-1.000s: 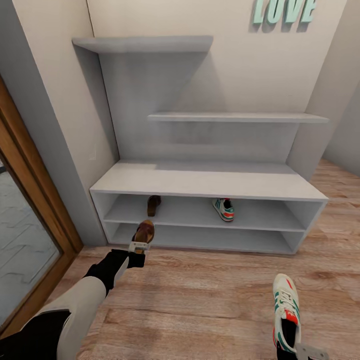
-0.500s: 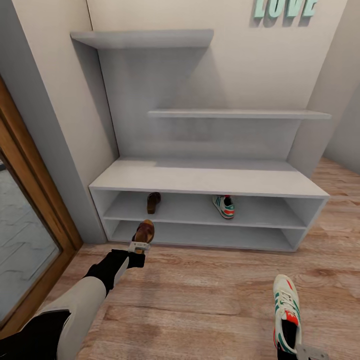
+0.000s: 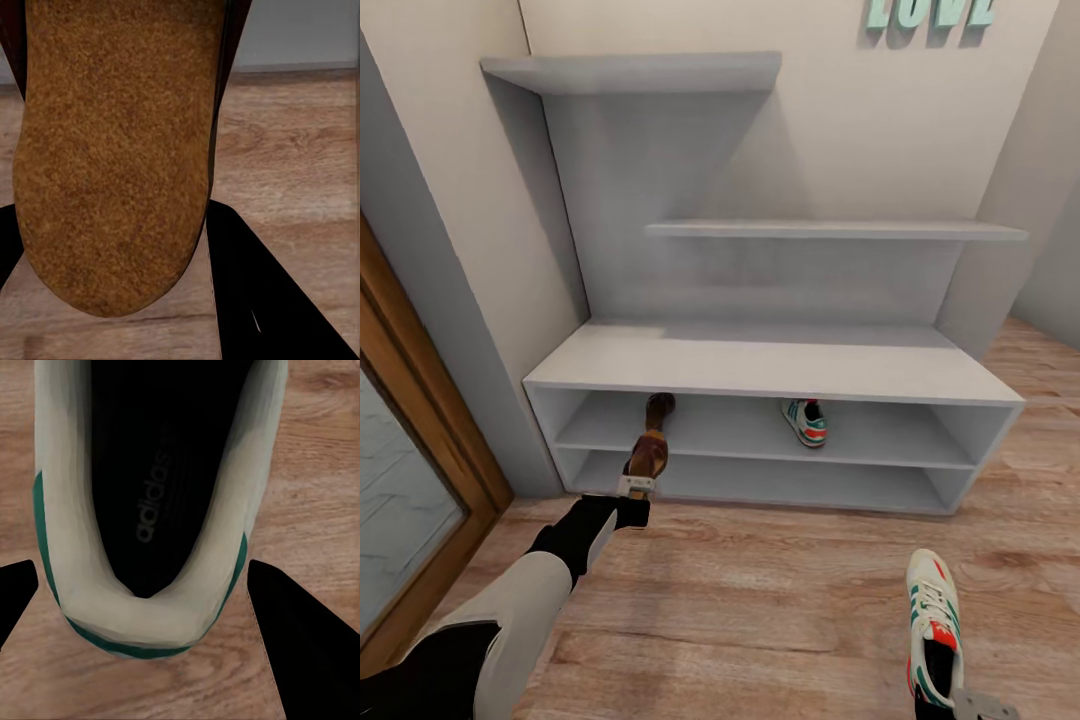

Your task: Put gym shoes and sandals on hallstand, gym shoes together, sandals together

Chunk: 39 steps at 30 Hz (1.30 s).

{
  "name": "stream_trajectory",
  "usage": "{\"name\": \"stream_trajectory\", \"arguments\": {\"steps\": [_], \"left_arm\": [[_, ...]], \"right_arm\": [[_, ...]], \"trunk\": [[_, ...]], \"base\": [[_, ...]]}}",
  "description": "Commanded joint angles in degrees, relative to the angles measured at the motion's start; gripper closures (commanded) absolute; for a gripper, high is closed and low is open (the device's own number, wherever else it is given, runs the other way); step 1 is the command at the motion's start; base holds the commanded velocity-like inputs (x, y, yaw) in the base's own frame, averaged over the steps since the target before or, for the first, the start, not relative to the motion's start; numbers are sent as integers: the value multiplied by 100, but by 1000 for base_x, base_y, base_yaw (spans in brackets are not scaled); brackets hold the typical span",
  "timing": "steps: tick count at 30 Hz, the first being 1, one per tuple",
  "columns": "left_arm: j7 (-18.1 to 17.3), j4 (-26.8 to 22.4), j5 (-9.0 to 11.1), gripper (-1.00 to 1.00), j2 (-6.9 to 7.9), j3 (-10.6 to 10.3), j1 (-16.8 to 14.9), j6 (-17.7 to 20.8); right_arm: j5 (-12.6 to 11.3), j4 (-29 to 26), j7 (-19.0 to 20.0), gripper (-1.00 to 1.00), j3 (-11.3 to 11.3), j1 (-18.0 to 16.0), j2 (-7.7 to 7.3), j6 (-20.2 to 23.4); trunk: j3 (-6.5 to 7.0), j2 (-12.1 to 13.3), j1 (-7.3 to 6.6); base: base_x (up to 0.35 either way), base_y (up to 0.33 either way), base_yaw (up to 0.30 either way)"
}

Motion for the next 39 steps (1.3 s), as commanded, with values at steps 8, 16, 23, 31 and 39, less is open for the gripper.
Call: {"name": "stream_trajectory", "arguments": {"steps": [8,16,23,31,39], "left_arm": [[-16,-76,-80,100,-11,47,-6,24],[-21,-79,-80,100,-6,49,-8,22],[-22,-79,-80,100,-6,55,-8,23],[2,-79,-77,100,1,58,-6,19],[3,-87,-76,100,11,42,-6,16]], "right_arm": [[-23,4,25,100,-19,-3,11,-23],[-28,2,19,100,-19,-3,12,-23],[-28,4,17,100,-19,-3,12,-25],[-25,4,17,100,-19,-3,12,-24],[-32,-3,17,100,-19,-3,20,-26]], "trunk": [[-5,-2,2],[-5,-2,2],[-5,-2,2],[-5,-2,2],[-24,-42,24]], "base": [[102,-53,0],[45,-2,-135],[239,0,-155],[131,0,-10],[2,0,0]]}}
